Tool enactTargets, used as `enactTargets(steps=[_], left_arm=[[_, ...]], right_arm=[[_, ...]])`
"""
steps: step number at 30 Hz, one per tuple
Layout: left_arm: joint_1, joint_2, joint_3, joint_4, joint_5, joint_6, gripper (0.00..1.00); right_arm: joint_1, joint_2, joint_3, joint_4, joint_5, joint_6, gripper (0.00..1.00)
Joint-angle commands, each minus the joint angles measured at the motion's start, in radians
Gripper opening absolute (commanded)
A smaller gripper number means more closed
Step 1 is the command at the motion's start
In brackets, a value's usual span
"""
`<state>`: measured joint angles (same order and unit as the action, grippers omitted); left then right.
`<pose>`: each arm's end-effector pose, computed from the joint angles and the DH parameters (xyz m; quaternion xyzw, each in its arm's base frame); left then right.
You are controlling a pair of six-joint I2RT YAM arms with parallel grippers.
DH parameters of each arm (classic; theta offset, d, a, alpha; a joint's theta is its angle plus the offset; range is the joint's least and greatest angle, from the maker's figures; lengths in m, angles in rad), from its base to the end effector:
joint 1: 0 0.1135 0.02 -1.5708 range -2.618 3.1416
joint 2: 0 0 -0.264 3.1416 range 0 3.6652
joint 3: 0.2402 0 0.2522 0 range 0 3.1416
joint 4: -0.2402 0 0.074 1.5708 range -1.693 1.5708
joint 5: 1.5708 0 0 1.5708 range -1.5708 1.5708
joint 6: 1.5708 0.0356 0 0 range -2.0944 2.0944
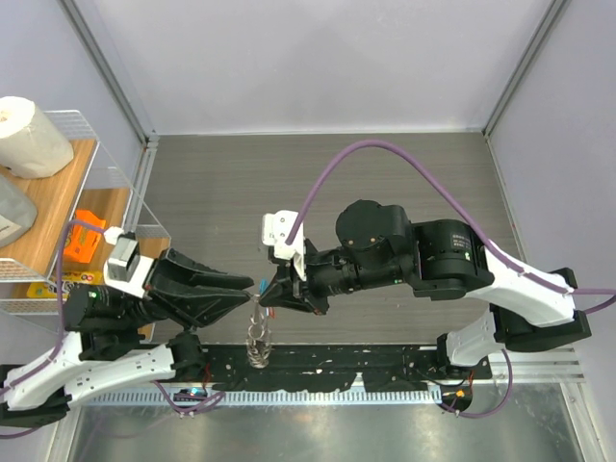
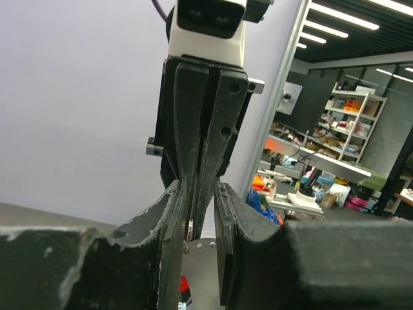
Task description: Put the keys on the keyring
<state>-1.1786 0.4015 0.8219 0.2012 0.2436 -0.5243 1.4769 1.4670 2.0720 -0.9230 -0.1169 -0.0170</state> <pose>0.0167 -0.0628 0.4346 0.2481 0.3948 -0.7007 0.5400 0.0206 0.2631 0.5306 -0.5746 0.5702 0.4255 0.4046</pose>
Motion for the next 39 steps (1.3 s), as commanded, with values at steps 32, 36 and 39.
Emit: enactTargets(steps=[32, 36, 39], left_arm=[[0.000, 0.013, 0.051, -0.149, 0.074, -0.009, 0.17], [-0.001, 0.000, 0.042, -0.146, 0.056, -0.009, 0.18], [0.000, -0.007, 0.034, -0.140, 0.045, -0.011, 0.20]], right_arm=[[0.005, -0.007, 0.050, 0.096, 0.019, 0.011, 0.06], [0.005, -0.023, 0.027, 0.121, 0.028, 0.011, 0.06], [0.005, -0.037, 0.007, 0.141, 0.031, 0.014, 0.06]])
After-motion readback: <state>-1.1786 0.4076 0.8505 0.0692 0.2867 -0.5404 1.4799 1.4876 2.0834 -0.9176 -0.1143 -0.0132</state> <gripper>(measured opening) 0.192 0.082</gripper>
